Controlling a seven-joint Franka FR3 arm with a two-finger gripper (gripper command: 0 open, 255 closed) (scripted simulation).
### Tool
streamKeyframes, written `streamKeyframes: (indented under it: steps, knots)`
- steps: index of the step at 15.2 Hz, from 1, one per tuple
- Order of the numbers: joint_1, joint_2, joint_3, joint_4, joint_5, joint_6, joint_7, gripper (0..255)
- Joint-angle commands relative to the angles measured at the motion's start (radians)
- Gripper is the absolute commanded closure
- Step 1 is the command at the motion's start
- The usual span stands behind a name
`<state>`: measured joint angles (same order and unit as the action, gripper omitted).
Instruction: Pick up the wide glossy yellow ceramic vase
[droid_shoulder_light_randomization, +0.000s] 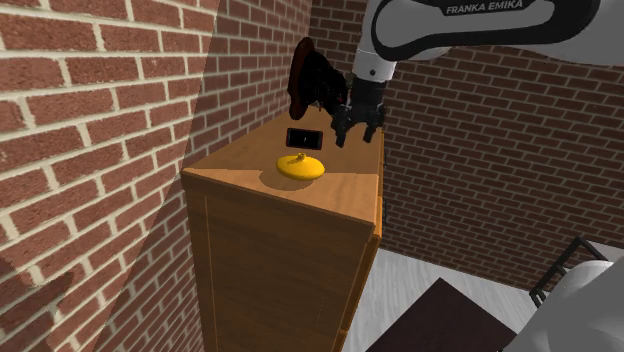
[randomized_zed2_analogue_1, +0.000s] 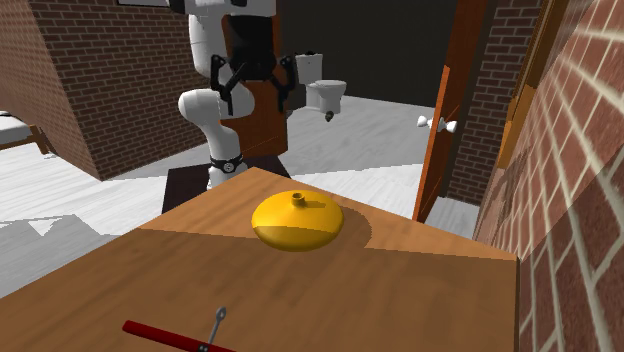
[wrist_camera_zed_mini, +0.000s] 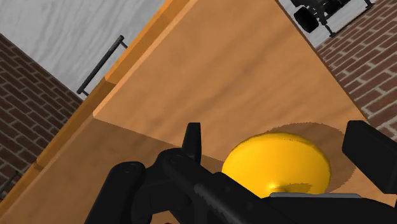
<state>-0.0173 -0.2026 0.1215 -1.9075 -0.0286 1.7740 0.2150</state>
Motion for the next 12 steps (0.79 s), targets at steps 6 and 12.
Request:
streamKeyframes:
  steps: [6, 12]
  knots:
    - [0.006, 0.295, 0.014, 0.277, -0.019, 0.004, 0.049, 0]
    - [0.029, 0.577, 0.015, 0.614, -0.039, -0.063, 0.083, 0]
